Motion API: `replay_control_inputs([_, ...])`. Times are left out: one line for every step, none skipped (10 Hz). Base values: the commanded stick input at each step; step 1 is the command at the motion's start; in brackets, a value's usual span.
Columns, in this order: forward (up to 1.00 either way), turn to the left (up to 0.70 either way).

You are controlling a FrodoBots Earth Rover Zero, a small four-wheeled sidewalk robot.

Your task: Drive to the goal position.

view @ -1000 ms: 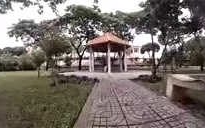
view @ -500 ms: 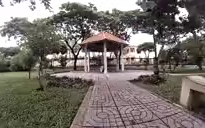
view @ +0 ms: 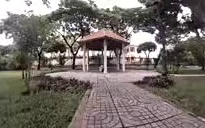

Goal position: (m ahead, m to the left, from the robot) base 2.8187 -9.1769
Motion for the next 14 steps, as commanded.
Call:
replay_control_inputs([1.0, 0.0])
replay_control_inputs([1.0, 0.0])
replay_control_inputs([1.0, 0.0])
replay_control_inputs([1.0, 0.0])
replay_control_inputs([1.0, 0.0])
replay_control_inputs([1.0, 0.0])
replay_control_inputs([1.0, 0.0])
replay_control_inputs([1.0, 0.0])
replay_control_inputs([1.0, 0.0])
replay_control_inputs([1.0, 0.0])
replay_control_inputs([1.0, -0.27])
replay_control_inputs([1.0, -0.27])
replay_control_inputs([1.0, -0.27])
replay_control_inputs([1.0, -0.27])
